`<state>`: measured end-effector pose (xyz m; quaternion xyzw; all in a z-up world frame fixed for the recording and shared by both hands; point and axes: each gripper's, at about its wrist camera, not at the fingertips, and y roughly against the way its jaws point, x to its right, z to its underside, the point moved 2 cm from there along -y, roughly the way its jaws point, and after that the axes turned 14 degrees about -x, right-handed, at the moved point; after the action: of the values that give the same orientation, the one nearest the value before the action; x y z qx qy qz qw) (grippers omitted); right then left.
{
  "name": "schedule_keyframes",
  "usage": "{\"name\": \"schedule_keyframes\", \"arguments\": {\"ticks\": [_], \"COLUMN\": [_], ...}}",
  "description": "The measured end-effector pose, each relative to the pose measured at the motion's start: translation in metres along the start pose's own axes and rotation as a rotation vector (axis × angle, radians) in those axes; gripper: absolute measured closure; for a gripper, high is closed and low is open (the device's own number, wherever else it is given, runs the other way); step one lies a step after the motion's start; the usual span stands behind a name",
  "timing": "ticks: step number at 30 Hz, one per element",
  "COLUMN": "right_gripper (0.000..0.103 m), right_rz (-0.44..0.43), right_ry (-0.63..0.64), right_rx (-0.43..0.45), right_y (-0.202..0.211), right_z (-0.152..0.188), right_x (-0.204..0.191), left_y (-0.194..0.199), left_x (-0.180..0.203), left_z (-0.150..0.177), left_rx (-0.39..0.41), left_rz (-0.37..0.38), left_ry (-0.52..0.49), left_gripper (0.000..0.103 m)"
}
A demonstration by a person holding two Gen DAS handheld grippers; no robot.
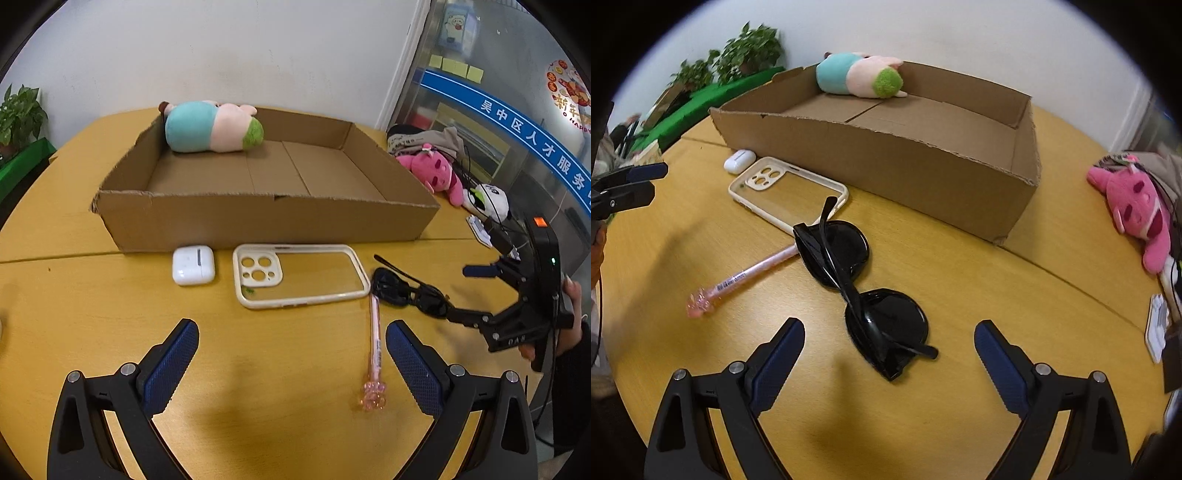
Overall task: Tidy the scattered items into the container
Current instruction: 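Lower the right gripper onto the black sunglasses and close it, then lift the sunglasses with the right gripper toward the box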
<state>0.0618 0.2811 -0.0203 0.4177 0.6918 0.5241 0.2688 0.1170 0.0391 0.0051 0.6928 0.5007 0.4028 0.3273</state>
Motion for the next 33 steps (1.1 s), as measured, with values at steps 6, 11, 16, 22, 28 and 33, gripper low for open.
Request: {"name": "schedule_keyframes", "arguments": {"ticks": [6, 11, 16, 22, 28, 33], "right_gripper": [0.009, 0.022, 0.045, 0.045, 0.046, 0.046], "right_rz": [-0.011, -0.071, -0.077, -0.058, -0.118, -0.176], "right_ry": [0.162, 0.151, 0.080, 0.024, -0.084, -0.183], "right_rx": [-0.028, -0.095, -0.080, -0.068, -0.029, -0.013], "right_y": [-0.018, -0.040, -0.033, -0.024, -0.012, -0.004], "right_z": [-0.013, -0.015, -0.006, 0.017, 0.047, 0.068], "right_x": [-0.015, -0.006, 0.000, -0.014, -0.017, -0.008], "left_y": [-0.008, -0.009, -0.016, -0.026, -0.043, -0.065], "left_x": [0.001, 0.003, 0.006, 0.027, 0.054, 0.079], "left_z": [0.006, 0.008, 0.004, -0.003, -0.013, -0.019], "left_rx": [-0.028, -0.038, -0.058, -0.087, -0.160, -0.268], "left_rz": [0.014, 0.050, 0.099, 0.153, 0.279, 0.457], "left_ry": [0.003, 0.006, 0.024, -0.012, -0.021, 0.017], "left_gripper": [0.000, 0.000, 0.000, 0.000, 0.000, 0.000]}}
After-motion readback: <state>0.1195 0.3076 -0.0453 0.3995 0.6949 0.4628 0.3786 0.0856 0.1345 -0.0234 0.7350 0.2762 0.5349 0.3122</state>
